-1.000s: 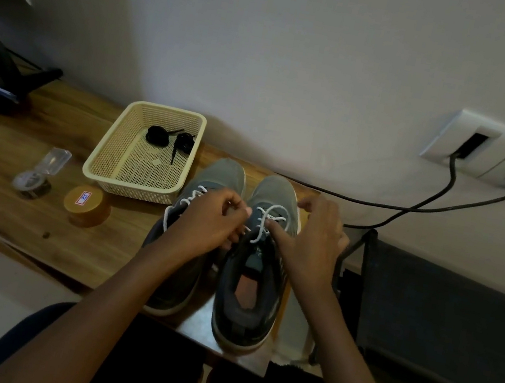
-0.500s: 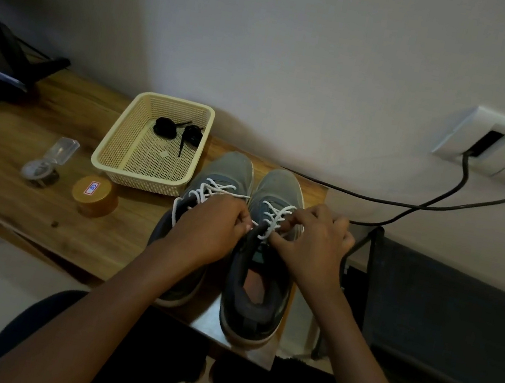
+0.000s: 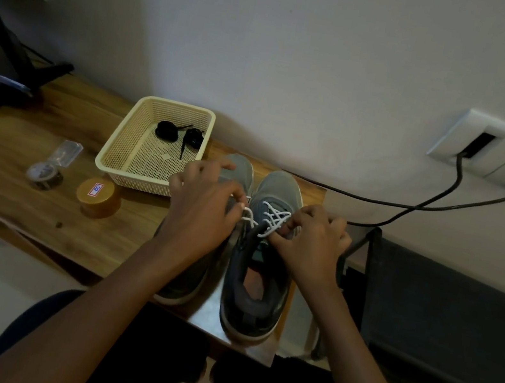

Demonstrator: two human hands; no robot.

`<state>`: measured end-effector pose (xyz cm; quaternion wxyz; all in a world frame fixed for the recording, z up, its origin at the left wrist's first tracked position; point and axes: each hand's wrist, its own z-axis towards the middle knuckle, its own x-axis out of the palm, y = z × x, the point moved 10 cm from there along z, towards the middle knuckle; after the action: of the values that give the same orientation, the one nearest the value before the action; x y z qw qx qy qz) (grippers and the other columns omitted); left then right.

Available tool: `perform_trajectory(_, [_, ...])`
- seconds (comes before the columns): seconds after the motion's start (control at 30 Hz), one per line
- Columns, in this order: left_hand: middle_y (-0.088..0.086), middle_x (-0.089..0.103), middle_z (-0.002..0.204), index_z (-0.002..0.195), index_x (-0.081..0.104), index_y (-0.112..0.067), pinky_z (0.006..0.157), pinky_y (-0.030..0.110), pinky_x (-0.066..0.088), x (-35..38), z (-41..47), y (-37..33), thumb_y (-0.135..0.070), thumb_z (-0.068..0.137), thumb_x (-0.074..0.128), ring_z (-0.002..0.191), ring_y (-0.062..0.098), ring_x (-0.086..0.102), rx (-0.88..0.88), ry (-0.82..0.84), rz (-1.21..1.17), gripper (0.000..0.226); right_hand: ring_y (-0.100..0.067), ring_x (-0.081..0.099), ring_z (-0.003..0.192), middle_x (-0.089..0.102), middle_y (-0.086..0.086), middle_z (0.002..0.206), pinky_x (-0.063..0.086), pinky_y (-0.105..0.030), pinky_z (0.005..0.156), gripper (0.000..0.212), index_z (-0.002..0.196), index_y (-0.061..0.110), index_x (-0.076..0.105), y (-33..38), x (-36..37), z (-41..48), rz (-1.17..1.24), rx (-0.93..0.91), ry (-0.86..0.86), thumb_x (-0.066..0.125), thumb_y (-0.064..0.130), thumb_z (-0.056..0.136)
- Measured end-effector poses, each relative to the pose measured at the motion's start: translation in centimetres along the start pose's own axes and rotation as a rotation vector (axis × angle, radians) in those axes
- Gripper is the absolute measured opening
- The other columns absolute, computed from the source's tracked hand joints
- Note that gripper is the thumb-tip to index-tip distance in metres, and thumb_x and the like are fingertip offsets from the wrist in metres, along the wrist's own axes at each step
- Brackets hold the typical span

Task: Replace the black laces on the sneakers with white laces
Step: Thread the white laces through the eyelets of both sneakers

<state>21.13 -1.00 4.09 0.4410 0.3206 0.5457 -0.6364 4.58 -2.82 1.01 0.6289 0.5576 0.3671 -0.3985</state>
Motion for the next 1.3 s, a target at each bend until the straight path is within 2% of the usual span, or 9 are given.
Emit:
perform_trajectory(0.17, [-0.013, 0.024, 0.152, 0.106, 0.067, -0.04, 0.109, 0.044, 0.004, 2.5, -0.4, -1.1, -0.039, 0.088, 0.058, 0.143, 0.019, 0.003, 0.081, 0.129, 0.109, 0.02, -0.019, 0.03, 0.113, 0.052, 0.006, 0.121, 0.012, -0.028, 0.079, 0.021, 0.09, 0.018, 0.067, 0.1, 0.1, 0.0, 0.022, 0.006, 0.005, 0.066, 0.036, 0.081])
perform_trajectory(0.4, [-0.014, 0.039, 0.144, 0.093, 0.07, -0.036, 0.11, 0.043, 0.008, 2.7, 0.4, 0.3, -0.036, 0.088, 0.06, 0.138, 0.018, 0.015, -0.013, 0.113, -0.033, 0.012, -0.017, 0.029, 0.111, 0.052, 0.008, 0.12, 0.008, -0.025, 0.073, 0.021, 0.09, 0.019, 0.067, 0.0, 0.1, 0.0, 0.023, 0.004, 0.005, 0.065, 0.038, 0.081])
perform_trajectory(0.5, [-0.009, 0.046, 0.139, 0.098, 0.07, -0.028, 0.105, 0.038, 0.012, 1.5, 0.7, 2.2, -0.032, 0.091, 0.058, 0.133, 0.018, 0.023, -0.152, 0.015, -0.147, 0.014, -0.017, 0.029, 0.111, 0.053, 0.008, 0.119, 0.008, -0.025, 0.072, 0.014, 0.081, 0.021, 0.063, -0.1, 0.1, 0.0, 0.052, 0.012, 0.01, 0.066, 0.034, 0.08])
perform_trajectory(0.6, [-0.006, 0.048, 0.135, 0.097, 0.068, -0.024, 0.104, 0.041, 0.017, 0.6, 0.8, 3.7, -0.031, 0.092, 0.056, 0.13, 0.02, 0.027, -0.227, -0.051, -0.21, 0.014, -0.017, 0.029, 0.112, 0.053, 0.009, 0.117, 0.008, -0.024, 0.073, 0.015, 0.073, 0.023, 0.056, -0.1, 0.1, 0.0, 0.078, 0.02, 0.013, 0.066, 0.031, 0.079])
perform_trajectory(0.7, [-0.005, 0.049, 0.134, 0.091, 0.064, -0.034, 0.107, 0.044, 0.021, 0.9, 0.9, 2.6, -0.034, 0.088, 0.059, 0.131, 0.021, 0.029, -0.119, -0.017, -0.226, 0.006, -0.018, 0.029, 0.113, 0.054, 0.009, 0.116, 0.007, -0.024, 0.073, 0.016, 0.072, 0.023, 0.054, -0.1, 0.1, 0.0, 0.081, 0.022, 0.012, 0.067, 0.031, 0.078])
perform_trajectory(0.83, [-0.015, 0.035, 0.147, 0.106, 0.065, -0.044, 0.107, 0.039, 0.004, 2.4, 0.4, 0.0, -0.039, 0.084, 0.065, 0.14, 0.017, 0.013, 0.07, 0.126, 0.007, 0.023, -0.019, 0.03, 0.113, 0.054, 0.007, 0.116, 0.01, -0.026, 0.077, 0.015, 0.075, 0.024, 0.053, -0.1, 0.3, 0.0, 0.068, 0.014, 0.019, 0.065, 0.032, 0.079])
perform_trajectory(0.9, [-0.018, 0.035, 0.146, 0.099, 0.067, -0.042, 0.11, 0.043, 0.002, 2.9, 0.3, -0.3, -0.042, 0.084, 0.064, 0.141, 0.015, 0.011, 0.082, 0.162, 0.09, 0.015, -0.019, 0.03, 0.113, 0.053, 0.007, 0.116, 0.012, -0.027, 0.078, 0.014, 0.077, 0.024, 0.055, -0.2, 0.4, 0.0, 0.066, 0.022, 0.043, 0.065, 0.033, 0.079])
perform_trajectory(1.07, [-0.02, 0.047, 0.135, 0.081, 0.068, -0.036, 0.109, 0.043, 0.001, 1.6, 0.7, 1.6, -0.042, 0.08, 0.068, 0.136, 0.013, 0.022, -0.044, 0.091, 0.006, 0.006, -0.019, 0.031, 0.113, 0.053, 0.007, 0.114, 0.011, -0.028, 0.078, 0.019, 0.075, 0.025, 0.055, -0.5, 0.6, 0.0, 0.086, 0.033, 0.081, 0.068, 0.037, 0.078])
perform_trajectory(1.3, [-0.021, 0.048, 0.134, 0.062, 0.058, -0.037, 0.112, 0.05, 0.003, 1.4, 0.8, 3.5, -0.039, 0.077, 0.073, 0.135, 0.013, 0.023, -0.171, 0.154, 0.0, 0.021, -0.021, 0.034, 0.112, 0.053, 0.007, 0.11, 0.018, -0.032, 0.081, 0.024, 0.073, 0.026, 0.053, -0.7, 0.9, 0.1, 0.063, 0.064, 0.113, 0.069, 0.044, 0.076])
